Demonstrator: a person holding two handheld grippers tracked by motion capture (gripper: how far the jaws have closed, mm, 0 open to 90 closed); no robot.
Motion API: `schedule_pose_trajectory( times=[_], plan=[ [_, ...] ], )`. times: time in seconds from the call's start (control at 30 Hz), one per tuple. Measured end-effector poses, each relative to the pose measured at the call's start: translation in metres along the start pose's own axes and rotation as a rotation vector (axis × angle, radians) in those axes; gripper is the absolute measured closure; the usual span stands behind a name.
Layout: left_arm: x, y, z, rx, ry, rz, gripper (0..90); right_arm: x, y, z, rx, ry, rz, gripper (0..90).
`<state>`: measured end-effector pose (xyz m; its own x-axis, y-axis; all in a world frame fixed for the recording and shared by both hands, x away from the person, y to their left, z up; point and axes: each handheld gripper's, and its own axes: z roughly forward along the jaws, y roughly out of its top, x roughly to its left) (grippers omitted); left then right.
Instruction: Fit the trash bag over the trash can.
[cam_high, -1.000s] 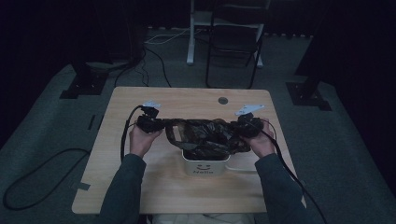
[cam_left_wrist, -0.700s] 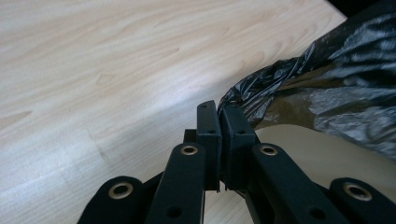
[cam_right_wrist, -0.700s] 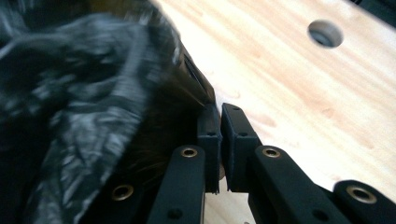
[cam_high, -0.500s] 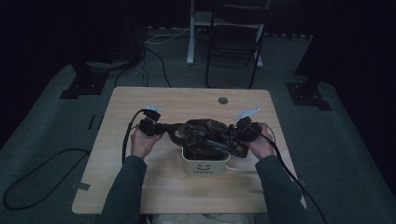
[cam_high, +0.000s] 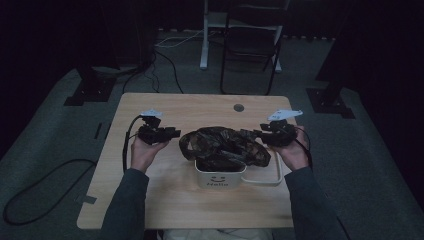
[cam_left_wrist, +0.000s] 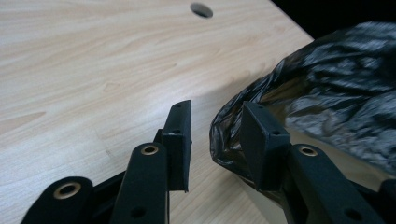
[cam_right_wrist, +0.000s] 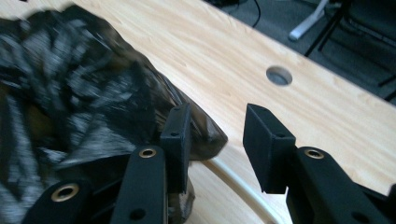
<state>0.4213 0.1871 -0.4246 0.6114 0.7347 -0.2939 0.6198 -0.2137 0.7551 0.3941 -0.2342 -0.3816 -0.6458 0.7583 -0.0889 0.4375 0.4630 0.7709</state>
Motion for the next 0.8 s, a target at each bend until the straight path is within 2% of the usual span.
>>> schedule_pose_trajectory(
  times=[0.23, 0.33, 0.53, 0.67, 0.8],
  plan=[
    [-0.019, 0.001, -0.015, -0.026, -0.040, 0.055, 61.7, 0.010, 0.011, -0.018, -0.059, -0.006, -0.037, 60.8],
    [-0.029, 0.001, -0.019, -0.020, -0.055, 0.081, 61.0, 0.016, 0.014, -0.025, -0.074, -0.005, -0.055, 60.5],
    [-0.051, -0.003, -0.024, -0.008, -0.111, 0.145, 59.1, 0.027, 0.017, -0.037, -0.101, 0.013, -0.093, 59.7],
    [-0.068, -0.005, -0.025, 0.006, -0.154, 0.187, 57.8, 0.035, 0.016, -0.037, -0.090, 0.025, -0.119, 59.7],
    [-0.085, -0.004, -0.025, 0.023, -0.186, 0.234, 56.0, 0.038, 0.011, -0.032, -0.076, 0.035, -0.122, 59.7]
  ],
)
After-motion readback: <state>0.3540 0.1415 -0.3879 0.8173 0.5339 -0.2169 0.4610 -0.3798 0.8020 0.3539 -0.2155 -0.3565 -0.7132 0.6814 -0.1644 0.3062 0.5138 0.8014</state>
